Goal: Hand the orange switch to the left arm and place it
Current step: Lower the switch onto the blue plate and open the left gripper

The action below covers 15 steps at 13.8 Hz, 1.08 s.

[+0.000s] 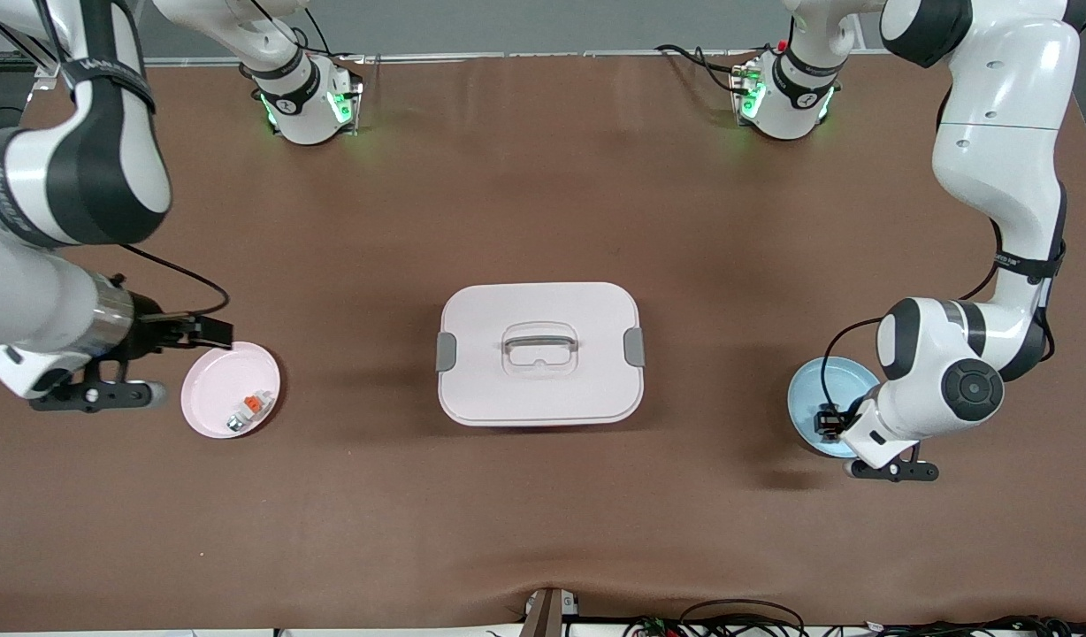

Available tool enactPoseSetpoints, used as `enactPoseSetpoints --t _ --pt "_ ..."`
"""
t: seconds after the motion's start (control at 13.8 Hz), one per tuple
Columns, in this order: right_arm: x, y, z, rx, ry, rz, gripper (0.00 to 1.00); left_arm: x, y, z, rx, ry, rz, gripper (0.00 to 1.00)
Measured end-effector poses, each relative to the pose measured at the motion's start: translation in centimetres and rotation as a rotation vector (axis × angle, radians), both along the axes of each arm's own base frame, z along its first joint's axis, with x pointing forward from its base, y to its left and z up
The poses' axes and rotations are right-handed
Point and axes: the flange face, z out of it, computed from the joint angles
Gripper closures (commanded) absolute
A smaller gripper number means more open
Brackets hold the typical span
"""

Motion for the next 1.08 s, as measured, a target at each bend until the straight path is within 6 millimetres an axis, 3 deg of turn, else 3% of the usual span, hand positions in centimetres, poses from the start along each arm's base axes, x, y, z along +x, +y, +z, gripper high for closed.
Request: enactPoseSetpoints --t 0.22,0.36,0.51,0.72,0.87,1.08 --pt "-1.1 -5.5 3.2 0.002 -0.034 0.043 0.0 0.4 1.2 0.8 0.001 -0.015 0.012 0.0" --pt "-2.1 -9.0 5.1 0.005 -0.059 0.034 0.0 0.7 1.8 3.5 0.007 -0.032 0.018 0.0" --pt "-2.9 -11.7 6.5 0.005 -0.079 0.011 0.0 0.6 2.0 8.3 0.021 -0.045 0.021 0.0" --pt "-3.7 -13.2 7.5 0.005 -0.083 -0.013 0.0 -0.1 2.9 16.8 0.073 -0.101 0.019 0.0" --pt "-3.8 -13.5 7.6 0.003 -0.084 -0.019 0.0 -1.0 5.0 21.8 0.097 -0.148 0.046 0.0" --pt "-4.6 -14.6 9.1 -0.001 -0.106 -0.038 0.0 -2.8 7.9 27.1 0.116 -0.169 0.089 0.0"
